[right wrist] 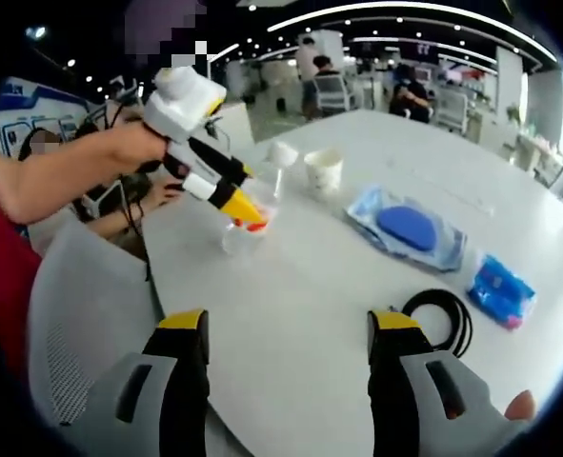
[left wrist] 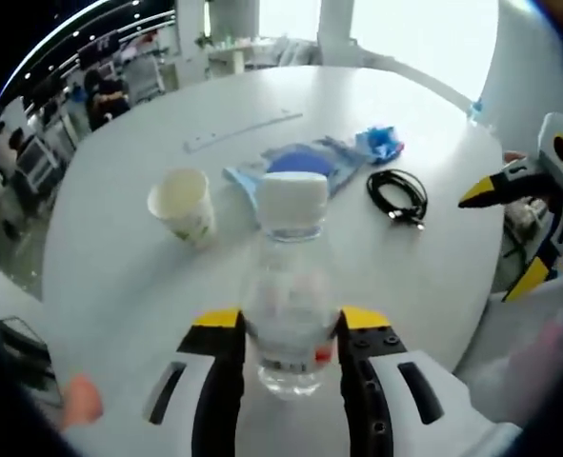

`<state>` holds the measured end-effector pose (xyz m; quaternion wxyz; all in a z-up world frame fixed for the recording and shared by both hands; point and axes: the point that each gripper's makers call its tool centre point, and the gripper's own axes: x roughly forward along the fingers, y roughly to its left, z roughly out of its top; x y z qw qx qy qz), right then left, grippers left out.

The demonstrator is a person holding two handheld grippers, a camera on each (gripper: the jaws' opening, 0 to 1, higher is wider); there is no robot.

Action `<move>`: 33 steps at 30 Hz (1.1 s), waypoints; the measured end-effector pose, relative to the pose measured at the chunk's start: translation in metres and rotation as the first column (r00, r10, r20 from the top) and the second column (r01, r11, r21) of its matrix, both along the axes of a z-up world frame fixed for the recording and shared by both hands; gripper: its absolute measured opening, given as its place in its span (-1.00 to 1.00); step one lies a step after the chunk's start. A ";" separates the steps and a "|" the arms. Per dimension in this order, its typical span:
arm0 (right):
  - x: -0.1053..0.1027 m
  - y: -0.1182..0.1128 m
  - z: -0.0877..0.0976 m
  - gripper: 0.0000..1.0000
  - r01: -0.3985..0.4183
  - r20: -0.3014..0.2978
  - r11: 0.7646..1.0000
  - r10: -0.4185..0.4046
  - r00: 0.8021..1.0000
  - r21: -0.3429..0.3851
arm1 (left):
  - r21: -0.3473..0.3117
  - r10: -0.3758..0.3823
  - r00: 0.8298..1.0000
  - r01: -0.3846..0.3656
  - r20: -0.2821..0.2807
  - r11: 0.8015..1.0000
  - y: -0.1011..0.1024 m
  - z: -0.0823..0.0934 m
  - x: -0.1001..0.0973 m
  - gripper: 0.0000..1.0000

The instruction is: Arrange the tabletop items into an orderly group along one side of the table until the central work area is clear of visible clutter.

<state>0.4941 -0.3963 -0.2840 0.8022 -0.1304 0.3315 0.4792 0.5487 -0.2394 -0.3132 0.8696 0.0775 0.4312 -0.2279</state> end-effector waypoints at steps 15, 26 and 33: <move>-0.010 0.017 0.004 0.35 -0.047 0.011 0.999 0.047 0.999 -0.021 | -0.082 -0.083 0.993 0.090 0.082 0.993 0.016 0.004 -0.022 -0.30; -0.016 0.031 0.003 0.35 -0.085 0.008 0.996 0.085 0.996 -0.030 | -0.119 -0.253 0.949 0.277 0.186 0.953 0.016 0.004 -0.024 -0.30; -0.016 0.042 0.002 0.34 -0.112 0.010 0.993 0.112 0.994 -0.031 | -0.173 -0.288 0.933 0.327 0.218 0.929 0.021 0.003 -0.023 -0.30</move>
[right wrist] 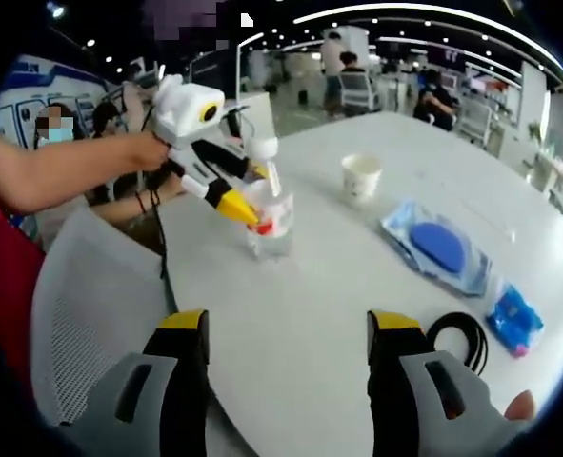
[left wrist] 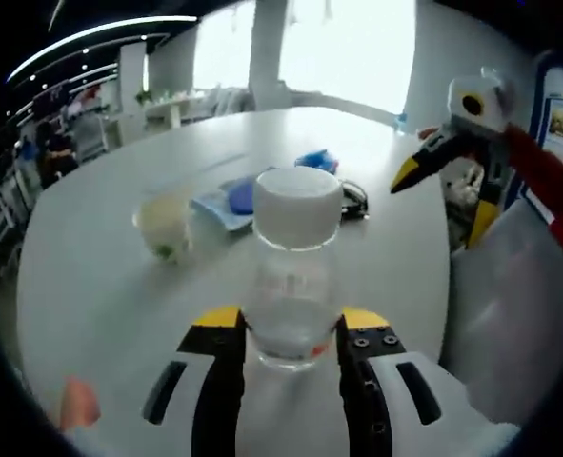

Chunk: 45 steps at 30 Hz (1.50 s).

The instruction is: Arrange the tabletop items into an orderly group along one side of the table until the central work area is clear of visible clutter.

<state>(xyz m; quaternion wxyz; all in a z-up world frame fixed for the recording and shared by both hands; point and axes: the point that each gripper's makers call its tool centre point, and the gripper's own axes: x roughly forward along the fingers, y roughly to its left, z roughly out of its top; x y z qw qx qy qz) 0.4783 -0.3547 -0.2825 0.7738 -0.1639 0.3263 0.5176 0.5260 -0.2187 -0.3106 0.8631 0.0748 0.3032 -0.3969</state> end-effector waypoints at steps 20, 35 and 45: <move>0.032 0.061 -0.017 0.22 -0.180 0.065 0.981 0.175 0.982 0.075 | -0.061 -0.111 0.994 0.112 0.012 0.992 -0.001 0.002 0.001 -0.30; 0.045 0.114 -0.045 0.14 -0.377 0.125 0.919 0.363 0.923 0.119 | -0.070 -0.176 0.984 0.177 0.013 0.982 -0.001 0.002 -0.001 -0.30; 0.036 0.136 -0.055 0.07 -0.458 0.142 0.877 0.439 0.887 0.146 | -0.090 -0.201 0.980 0.200 0.004 0.976 0.002 0.003 -0.002 -0.30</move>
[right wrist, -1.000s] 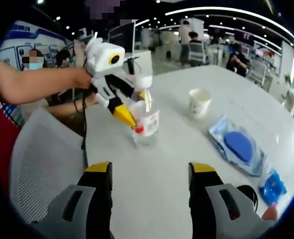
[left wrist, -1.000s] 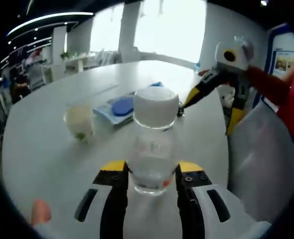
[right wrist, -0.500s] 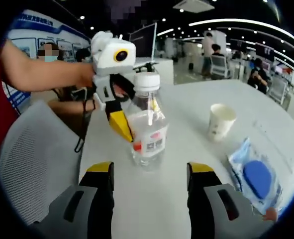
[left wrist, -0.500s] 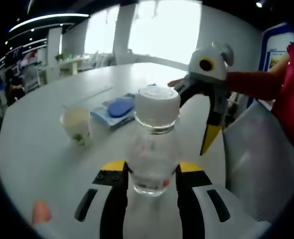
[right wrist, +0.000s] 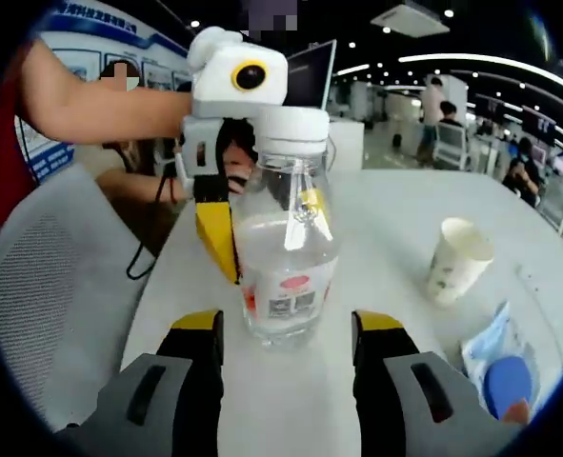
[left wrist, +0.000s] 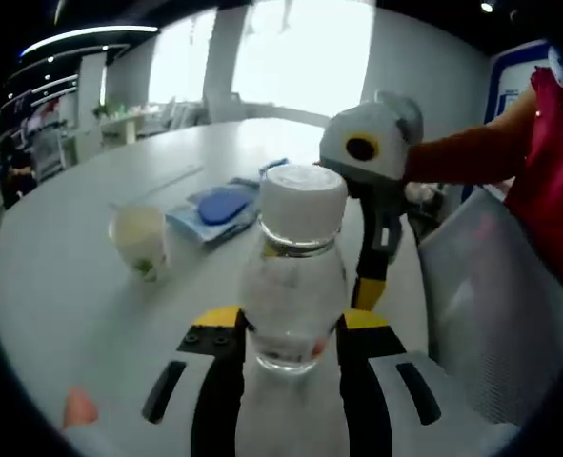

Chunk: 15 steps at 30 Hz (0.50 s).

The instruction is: Arrange the tabletop items into an orderly group along one side of the table until the central work area is clear of visible clutter.

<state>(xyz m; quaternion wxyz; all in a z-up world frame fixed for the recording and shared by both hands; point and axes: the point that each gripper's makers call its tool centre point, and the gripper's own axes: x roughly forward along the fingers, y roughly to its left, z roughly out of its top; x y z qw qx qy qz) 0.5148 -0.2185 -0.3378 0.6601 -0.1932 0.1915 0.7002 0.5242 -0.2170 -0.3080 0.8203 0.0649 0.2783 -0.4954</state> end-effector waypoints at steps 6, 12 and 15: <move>-0.001 0.012 -0.003 0.02 -0.021 0.012 0.999 0.020 1.000 0.026 | -0.008 -0.019 1.000 0.019 -0.002 1.000 0.001 0.000 -0.001 -0.30; -0.001 0.016 -0.003 -0.19 -0.029 0.022 0.998 0.028 0.999 0.049 | -0.015 -0.033 0.999 0.033 -0.001 0.999 0.001 0.000 -0.001 -0.30; 0.000 0.017 -0.004 -0.19 -0.030 0.029 0.998 0.029 0.999 0.055 | -0.017 -0.037 0.999 0.037 -0.003 0.999 0.003 0.000 -0.001 -0.30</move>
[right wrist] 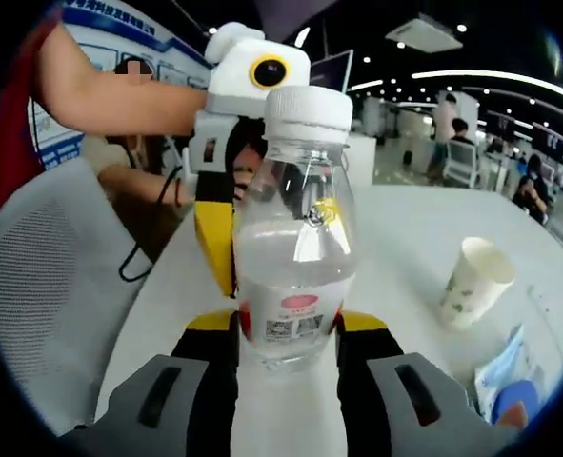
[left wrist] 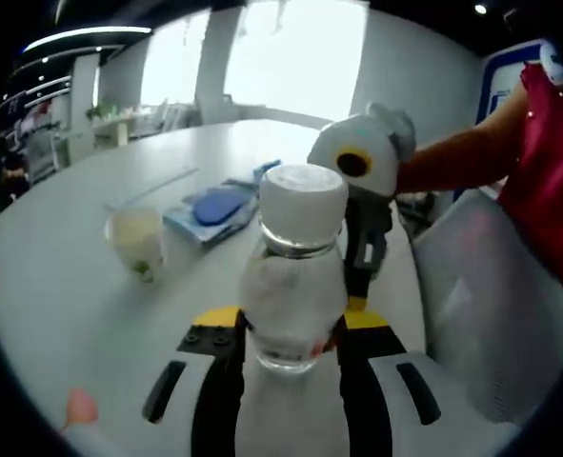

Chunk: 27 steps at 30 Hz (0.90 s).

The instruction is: Arrange the tabletop items into an orderly group along one side of the table until the central work area is clear of visible clutter.

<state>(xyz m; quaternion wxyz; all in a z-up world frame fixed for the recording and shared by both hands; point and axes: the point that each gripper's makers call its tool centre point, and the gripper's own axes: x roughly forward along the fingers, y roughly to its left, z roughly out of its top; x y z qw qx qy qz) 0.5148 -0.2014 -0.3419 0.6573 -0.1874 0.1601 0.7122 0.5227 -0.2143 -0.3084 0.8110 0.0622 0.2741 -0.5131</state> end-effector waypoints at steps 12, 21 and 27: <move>0.000 0.017 0.005 -0.25 0.007 0.008 1.000 -0.007 1.000 0.008 | 0.049 -0.051 0.999 0.051 0.005 0.997 0.015 0.002 -0.002 -0.31; 0.018 0.044 0.024 -0.25 0.025 0.030 0.999 -0.026 0.999 0.038 | 0.078 -0.064 0.997 0.060 0.038 0.995 0.042 0.021 0.016 -0.31; 0.040 0.062 0.040 -0.25 0.048 0.063 0.997 -0.052 0.997 0.066 | 0.100 -0.070 0.994 0.062 0.080 0.993 0.059 0.038 0.036 -0.31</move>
